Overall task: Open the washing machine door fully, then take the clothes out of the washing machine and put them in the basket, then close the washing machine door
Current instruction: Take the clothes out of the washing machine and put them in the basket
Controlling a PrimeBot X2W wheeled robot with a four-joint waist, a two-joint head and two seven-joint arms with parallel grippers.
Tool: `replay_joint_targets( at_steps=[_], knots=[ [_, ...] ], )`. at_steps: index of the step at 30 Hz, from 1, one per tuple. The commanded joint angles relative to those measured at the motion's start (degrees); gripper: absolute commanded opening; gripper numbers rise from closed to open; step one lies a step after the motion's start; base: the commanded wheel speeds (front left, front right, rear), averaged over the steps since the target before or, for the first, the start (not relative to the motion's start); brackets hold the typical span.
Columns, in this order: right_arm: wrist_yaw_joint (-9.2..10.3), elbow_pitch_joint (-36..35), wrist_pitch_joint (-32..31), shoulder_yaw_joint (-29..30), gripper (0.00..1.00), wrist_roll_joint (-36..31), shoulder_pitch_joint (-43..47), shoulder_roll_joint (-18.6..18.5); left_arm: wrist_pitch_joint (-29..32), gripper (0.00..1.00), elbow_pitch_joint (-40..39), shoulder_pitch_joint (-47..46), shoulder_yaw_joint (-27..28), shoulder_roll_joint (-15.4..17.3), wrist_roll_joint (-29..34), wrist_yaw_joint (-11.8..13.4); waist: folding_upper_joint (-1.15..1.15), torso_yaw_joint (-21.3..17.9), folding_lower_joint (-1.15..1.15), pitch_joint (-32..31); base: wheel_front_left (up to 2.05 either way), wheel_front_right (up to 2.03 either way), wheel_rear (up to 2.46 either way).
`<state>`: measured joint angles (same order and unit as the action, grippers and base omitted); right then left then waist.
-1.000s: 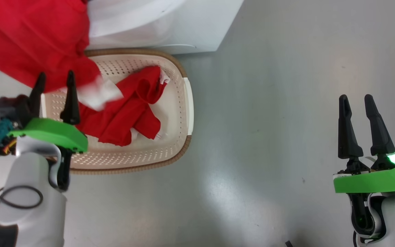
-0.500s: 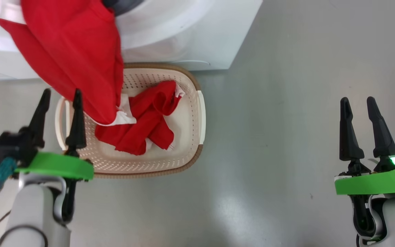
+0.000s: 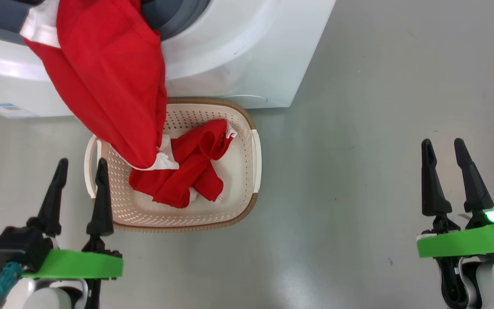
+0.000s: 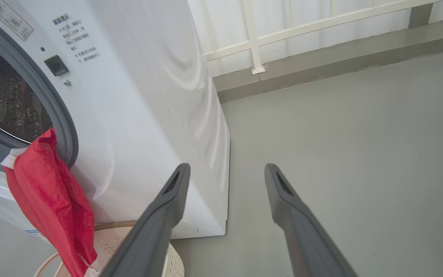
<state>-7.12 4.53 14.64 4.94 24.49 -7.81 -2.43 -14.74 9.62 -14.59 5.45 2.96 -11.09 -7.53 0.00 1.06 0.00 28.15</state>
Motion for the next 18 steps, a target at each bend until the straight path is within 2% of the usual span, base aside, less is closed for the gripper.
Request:
replay_joint_targets(
  at_steps=[1,12,18],
  knots=[
    [-0.36,-1.3,0.4,-1.2,1.00,-0.6,1.4,-0.4,-0.3,1.00,-2.2,1.8,2.1,0.8,-0.3,0.0,0.00,-0.1,0.00,0.0,0.00,0.00,0.00],
    [-0.36,-1.3,0.4,-1.2,1.00,-0.6,2.1,-0.4,-0.3,1.00,-2.8,1.5,2.3,0.3,-0.8,0.0,0.00,-0.1,0.00,-0.5,0.00,0.00,0.00],
    [-0.36,-1.8,0.4,-0.2,1.00,-0.3,2.3,-0.4,-0.3,1.00,0.1,-2.9,-1.4,1.5,-1.9,0.0,0.00,0.8,0.00,0.0,0.00,0.00,0.00]
  ],
)
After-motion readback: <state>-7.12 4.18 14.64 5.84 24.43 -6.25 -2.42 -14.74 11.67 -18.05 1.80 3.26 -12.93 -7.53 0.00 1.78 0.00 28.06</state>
